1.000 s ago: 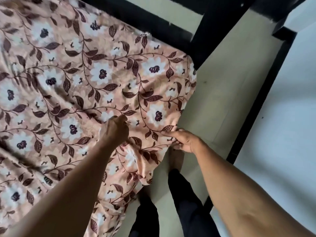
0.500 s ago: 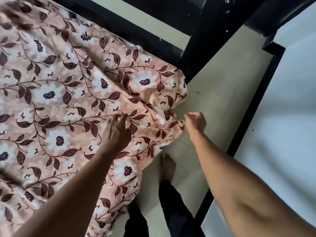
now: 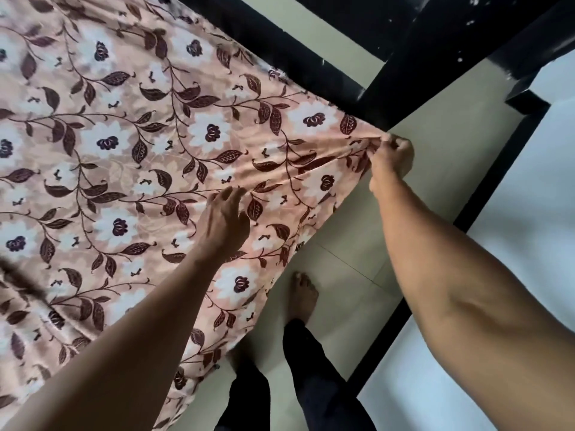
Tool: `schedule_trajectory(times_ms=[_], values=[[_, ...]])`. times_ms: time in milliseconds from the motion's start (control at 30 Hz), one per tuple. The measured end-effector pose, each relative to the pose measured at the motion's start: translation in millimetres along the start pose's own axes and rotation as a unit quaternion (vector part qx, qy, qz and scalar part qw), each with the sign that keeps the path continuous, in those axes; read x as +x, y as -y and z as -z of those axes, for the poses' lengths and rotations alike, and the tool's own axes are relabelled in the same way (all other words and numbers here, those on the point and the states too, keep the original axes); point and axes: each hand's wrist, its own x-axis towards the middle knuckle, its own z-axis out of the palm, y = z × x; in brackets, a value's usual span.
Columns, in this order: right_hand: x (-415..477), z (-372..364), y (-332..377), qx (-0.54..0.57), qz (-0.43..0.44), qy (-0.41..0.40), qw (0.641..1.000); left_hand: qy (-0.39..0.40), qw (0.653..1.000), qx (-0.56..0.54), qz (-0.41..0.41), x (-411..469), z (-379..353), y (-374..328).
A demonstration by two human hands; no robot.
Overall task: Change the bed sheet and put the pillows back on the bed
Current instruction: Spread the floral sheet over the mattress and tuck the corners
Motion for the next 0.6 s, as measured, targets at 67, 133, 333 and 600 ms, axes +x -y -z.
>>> schedule_trajectory(times_ms=[67,133,333,600], values=[[-23,1,-4,-0.031,0.020,0.005,0.999,0.001,1.000,0.009,0.028,-10,-5,11],[-82,7,1,-0.053,0.005,0.091,0.994,0.020,0.998,0.019,0.052,-25,-12,20],[-198,27,-44,-0.285,-0.009,0.204,0.936,0.116,0.990,0.023,0.081,-86,-12,36],[-354,48,-59,-0.438,0.000,0.357,0.825,0.222,0.955,-0.033,0.196,-202,55,54]])
